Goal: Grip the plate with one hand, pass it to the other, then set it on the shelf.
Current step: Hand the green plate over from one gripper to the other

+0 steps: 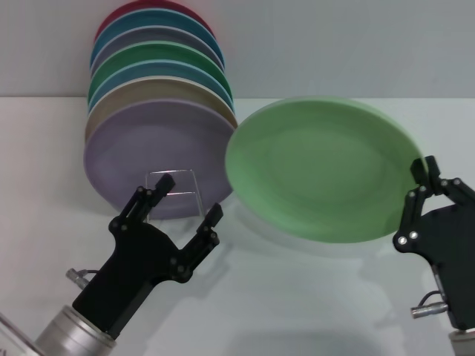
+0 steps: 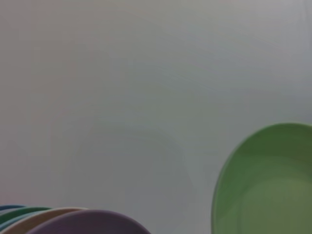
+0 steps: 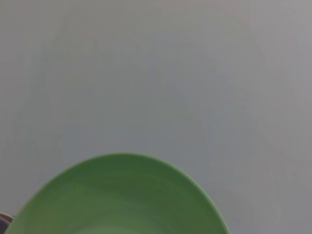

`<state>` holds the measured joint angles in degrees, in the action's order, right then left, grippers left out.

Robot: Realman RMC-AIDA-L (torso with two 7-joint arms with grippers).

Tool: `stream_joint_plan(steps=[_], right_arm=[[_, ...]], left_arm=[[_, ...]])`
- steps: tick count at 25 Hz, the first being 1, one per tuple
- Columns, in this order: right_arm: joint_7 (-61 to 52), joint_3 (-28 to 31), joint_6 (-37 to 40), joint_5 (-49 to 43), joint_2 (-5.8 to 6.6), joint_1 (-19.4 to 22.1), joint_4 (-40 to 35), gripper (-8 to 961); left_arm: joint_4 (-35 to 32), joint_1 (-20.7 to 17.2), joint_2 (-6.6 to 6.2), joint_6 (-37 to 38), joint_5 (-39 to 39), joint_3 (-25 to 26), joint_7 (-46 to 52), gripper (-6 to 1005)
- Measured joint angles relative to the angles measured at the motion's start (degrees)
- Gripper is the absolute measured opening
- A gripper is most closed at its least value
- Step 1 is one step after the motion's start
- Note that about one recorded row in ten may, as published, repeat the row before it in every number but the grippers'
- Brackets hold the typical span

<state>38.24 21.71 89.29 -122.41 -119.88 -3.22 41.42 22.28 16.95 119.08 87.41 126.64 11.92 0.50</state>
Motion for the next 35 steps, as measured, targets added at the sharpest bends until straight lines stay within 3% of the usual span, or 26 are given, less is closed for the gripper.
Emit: stream_joint_plan(steps=[13, 35], right_arm=[[3.92, -3.08, -0.67, 0.10, 0.02, -1.35, 0.28, 22], [7.06, -5.19, -0.89, 0.18, 0.09, -1.44, 0.23, 23]], left_arm=[[1.42, 2.91, -0.08, -4.93, 0.01, 0.09, 0.80, 768], [1.36, 4.06, -0.06, -8.68, -0.43, 1.79, 5.17, 765]])
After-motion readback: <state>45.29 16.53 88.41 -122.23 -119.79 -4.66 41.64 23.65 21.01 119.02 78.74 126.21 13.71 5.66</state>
